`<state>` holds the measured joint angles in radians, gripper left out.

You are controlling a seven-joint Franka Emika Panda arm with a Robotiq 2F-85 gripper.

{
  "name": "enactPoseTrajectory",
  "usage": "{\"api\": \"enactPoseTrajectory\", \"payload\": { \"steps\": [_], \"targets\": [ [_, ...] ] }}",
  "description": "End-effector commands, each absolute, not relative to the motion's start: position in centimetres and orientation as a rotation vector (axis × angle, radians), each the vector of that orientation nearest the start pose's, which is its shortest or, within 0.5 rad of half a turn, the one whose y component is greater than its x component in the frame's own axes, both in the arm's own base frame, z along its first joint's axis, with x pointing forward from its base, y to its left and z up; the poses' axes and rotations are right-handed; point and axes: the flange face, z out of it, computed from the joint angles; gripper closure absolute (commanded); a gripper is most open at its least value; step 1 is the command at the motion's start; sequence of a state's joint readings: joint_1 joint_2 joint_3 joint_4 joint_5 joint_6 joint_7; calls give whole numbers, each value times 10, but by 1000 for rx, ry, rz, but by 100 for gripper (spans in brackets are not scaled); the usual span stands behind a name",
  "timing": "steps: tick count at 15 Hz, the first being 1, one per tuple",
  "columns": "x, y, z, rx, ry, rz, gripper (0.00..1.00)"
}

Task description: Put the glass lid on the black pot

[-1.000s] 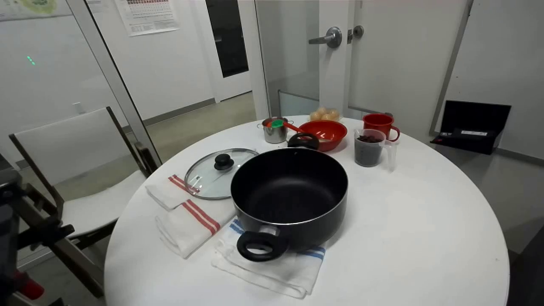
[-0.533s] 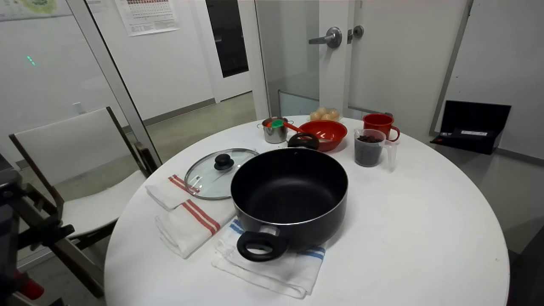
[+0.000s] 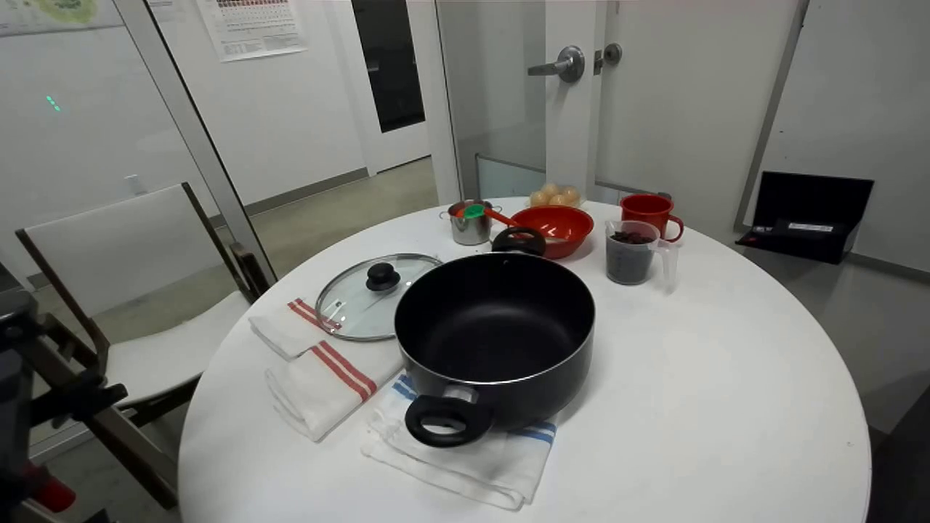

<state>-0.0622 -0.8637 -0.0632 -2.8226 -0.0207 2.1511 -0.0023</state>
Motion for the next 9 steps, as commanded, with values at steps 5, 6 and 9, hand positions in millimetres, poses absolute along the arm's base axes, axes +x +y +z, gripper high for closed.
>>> {"api": "enactPoseTrajectory", "payload": {
  "steps": [5,6,9],
  "targets": [
    [363,-28,424,-3116,28,-186,0],
    [374,-23,416,-3115,-5,-158,0],
    [409,-4,386,-3126,-128,-80,0]
  ]
}}
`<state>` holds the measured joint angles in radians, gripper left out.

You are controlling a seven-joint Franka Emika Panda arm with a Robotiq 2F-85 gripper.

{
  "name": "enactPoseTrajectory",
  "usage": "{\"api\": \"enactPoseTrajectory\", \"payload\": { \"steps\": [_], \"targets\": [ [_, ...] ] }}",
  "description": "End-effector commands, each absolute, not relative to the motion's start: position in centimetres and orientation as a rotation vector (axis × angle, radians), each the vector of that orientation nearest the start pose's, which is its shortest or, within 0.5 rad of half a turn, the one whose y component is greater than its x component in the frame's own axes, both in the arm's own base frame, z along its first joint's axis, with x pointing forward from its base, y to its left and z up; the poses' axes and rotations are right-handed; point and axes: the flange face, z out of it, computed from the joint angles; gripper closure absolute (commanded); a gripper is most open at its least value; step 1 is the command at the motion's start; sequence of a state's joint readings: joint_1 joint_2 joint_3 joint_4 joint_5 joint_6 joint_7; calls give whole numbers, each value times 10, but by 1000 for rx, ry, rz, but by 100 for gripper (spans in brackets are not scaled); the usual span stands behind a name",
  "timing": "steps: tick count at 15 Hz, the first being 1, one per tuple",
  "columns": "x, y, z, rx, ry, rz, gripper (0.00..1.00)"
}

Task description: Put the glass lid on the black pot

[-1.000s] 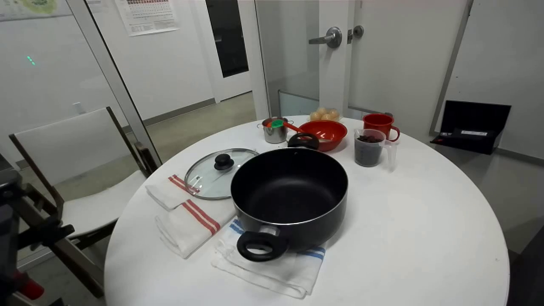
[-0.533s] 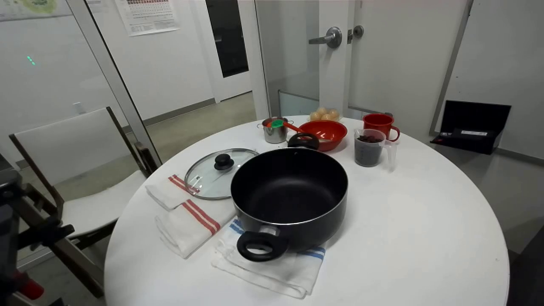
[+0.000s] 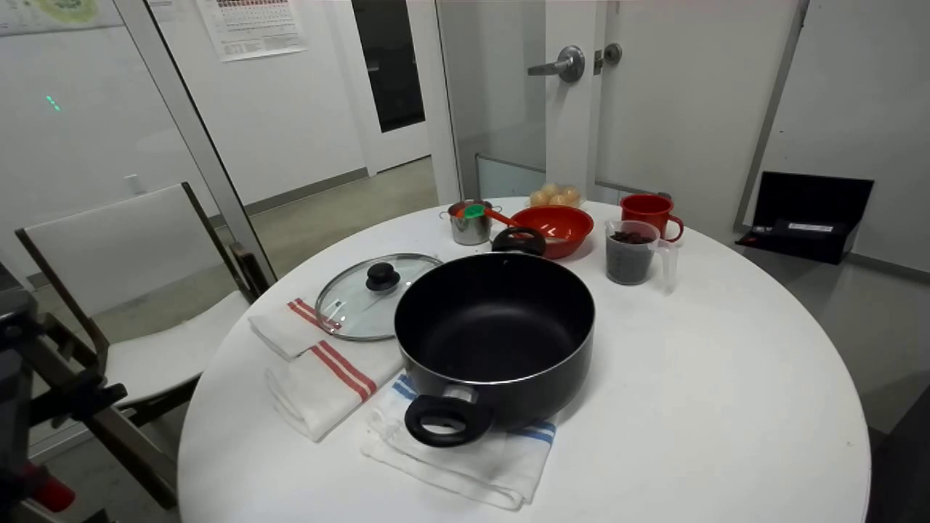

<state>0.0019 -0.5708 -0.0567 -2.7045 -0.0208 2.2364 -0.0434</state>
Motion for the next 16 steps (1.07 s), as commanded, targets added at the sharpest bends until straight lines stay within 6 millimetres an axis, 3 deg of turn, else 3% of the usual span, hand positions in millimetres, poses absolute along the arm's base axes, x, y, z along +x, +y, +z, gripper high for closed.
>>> {"api": "enactPoseTrajectory", "payload": {
  "steps": [1,9,16],
  "targets": [
    [421,1,376,-3124,-163,-57,0],
    [518,50,286,-3120,-423,91,0],
    [574,87,202,-3088,-552,153,0]
  ]
}}
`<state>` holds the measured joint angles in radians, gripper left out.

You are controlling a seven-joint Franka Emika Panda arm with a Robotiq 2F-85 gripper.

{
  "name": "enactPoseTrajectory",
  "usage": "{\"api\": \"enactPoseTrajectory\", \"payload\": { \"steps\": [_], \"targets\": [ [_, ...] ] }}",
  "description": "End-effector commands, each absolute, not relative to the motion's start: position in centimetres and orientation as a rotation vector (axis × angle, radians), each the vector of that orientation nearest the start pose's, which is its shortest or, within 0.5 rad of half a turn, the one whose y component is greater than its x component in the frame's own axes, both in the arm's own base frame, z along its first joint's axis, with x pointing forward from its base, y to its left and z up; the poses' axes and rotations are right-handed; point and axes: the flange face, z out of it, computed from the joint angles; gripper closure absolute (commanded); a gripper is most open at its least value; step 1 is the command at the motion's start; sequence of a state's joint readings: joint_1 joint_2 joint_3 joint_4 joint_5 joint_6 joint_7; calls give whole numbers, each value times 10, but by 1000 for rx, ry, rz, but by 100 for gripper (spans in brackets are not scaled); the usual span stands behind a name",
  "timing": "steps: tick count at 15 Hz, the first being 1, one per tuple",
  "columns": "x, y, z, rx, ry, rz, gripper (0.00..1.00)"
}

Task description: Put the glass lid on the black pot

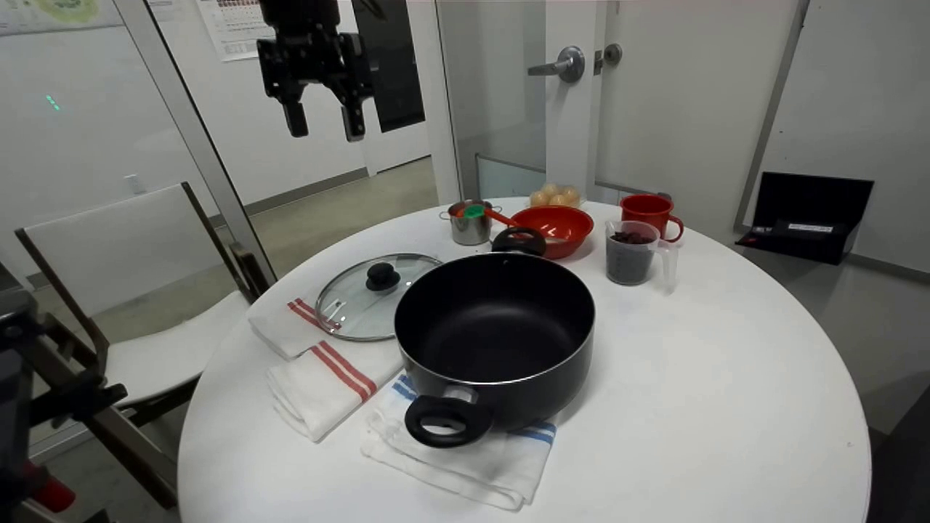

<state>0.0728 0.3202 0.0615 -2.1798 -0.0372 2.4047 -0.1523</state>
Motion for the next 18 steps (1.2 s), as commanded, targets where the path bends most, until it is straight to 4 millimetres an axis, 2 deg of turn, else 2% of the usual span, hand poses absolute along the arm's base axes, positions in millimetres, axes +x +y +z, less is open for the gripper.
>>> {"api": "enactPoseTrajectory", "payload": {
  "steps": [1,8,14,18],
  "targets": [
    [579,90,192,-3090,-559,161,0],
    [604,110,114,-3086,-600,211,0],
    [616,123,62,-3092,-595,194,0],
    [617,133,33,-3091,-596,191,0]
  ]
}}
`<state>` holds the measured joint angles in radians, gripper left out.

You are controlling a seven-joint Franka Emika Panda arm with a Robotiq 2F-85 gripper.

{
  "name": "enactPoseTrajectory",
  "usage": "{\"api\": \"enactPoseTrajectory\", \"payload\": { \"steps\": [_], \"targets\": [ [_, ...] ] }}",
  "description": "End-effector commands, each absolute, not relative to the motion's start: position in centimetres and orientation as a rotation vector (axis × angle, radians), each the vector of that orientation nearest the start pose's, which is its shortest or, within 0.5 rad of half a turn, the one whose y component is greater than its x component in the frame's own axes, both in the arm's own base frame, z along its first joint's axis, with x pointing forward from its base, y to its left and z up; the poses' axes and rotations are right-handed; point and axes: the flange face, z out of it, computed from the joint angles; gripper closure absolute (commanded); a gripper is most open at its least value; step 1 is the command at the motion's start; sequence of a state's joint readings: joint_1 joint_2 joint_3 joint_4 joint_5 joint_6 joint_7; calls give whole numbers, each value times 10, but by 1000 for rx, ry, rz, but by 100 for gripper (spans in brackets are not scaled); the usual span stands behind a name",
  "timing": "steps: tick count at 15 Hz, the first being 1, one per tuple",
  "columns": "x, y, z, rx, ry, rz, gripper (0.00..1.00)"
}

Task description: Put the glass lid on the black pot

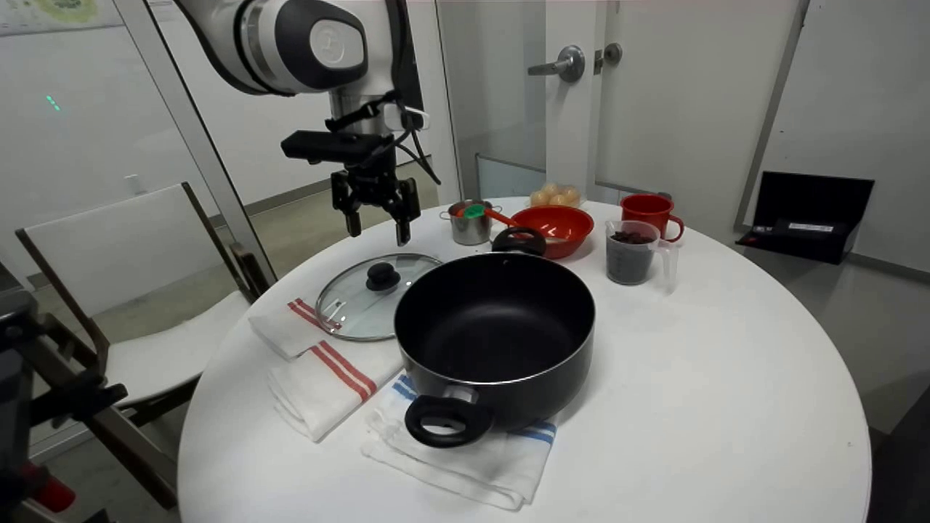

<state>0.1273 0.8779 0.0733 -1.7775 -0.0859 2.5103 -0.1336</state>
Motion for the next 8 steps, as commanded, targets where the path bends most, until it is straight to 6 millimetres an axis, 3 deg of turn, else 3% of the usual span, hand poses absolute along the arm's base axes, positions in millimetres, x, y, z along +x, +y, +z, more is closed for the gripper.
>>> {"api": "enactPoseTrajectory", "payload": {
  "steps": [1,8],
  "targets": [
    [615,137,25,-3087,-608,197,0],
    [609,144,-11,-3084,-626,252,0]
  ]
}}
